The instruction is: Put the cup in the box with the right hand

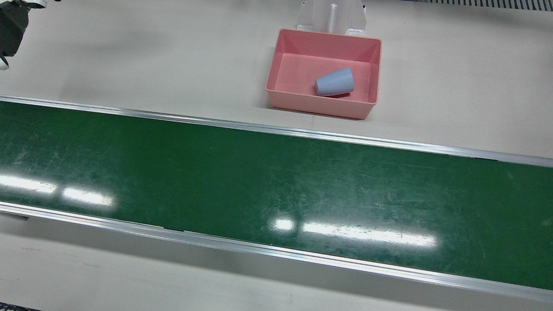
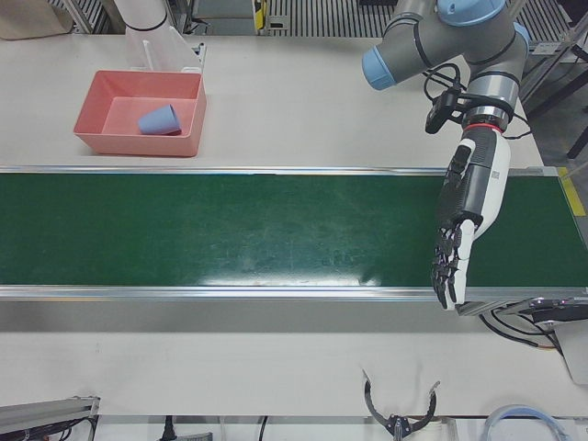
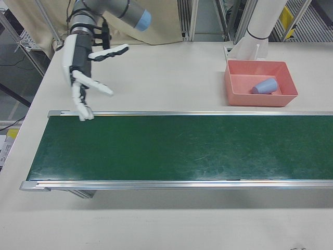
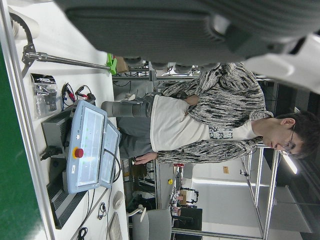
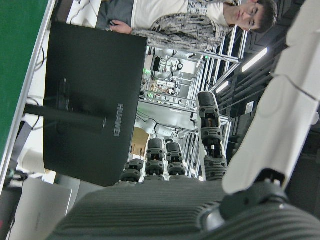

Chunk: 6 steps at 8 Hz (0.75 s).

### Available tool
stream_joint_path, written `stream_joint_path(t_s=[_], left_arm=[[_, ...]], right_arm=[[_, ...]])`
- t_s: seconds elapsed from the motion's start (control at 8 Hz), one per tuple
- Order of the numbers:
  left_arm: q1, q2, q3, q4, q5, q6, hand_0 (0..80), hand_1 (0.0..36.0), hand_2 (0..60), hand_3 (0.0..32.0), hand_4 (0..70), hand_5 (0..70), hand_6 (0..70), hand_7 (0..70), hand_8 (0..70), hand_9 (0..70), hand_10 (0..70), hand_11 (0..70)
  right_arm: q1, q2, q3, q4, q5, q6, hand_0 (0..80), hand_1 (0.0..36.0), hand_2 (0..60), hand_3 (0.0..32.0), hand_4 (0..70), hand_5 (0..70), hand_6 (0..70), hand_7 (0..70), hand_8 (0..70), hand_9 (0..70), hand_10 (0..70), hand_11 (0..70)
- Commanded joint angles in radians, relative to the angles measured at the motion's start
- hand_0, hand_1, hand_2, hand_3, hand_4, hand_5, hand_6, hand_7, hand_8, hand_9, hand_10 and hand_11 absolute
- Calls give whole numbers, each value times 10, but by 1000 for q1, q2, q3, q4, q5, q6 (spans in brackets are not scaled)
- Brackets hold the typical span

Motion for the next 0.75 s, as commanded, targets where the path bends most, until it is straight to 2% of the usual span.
stream_joint_path(t_s=[0.0,0.12,0.25,0.38,0.5,0.62], left_arm=[[0,0,0,1,0,0,0,0,0,0,0,0,0,0,0,0,0,0],[0,0,-2,1,0,0,0,0,0,0,0,0,0,0,0,0,0,0],[0,0,-2,1,0,0,0,0,0,0,0,0,0,0,0,0,0,0],[0,0,0,1,0,0,0,0,0,0,0,0,0,0,0,0,0,0],[0,0,0,1,0,0,0,0,0,0,0,0,0,0,0,0,0,0],[0,0,0,1,0,0,0,0,0,0,0,0,0,0,0,0,0,0]], right_arm=[[251,-1,-229,190,-146,2,503,106,32,0,291,49,64,225,113,207,56,93],[256,8,-252,189,-146,2,505,119,66,0,364,48,77,290,123,229,62,100],[262,8,-254,187,-146,2,520,116,32,0,376,50,77,287,121,227,63,103],[267,8,-255,187,-146,0,518,143,97,0,354,52,76,281,119,223,59,99],[271,8,-255,189,-147,2,531,142,64,0,368,54,76,284,119,222,57,95],[273,7,-257,189,-146,2,539,149,65,0,378,56,79,291,118,221,65,107]])
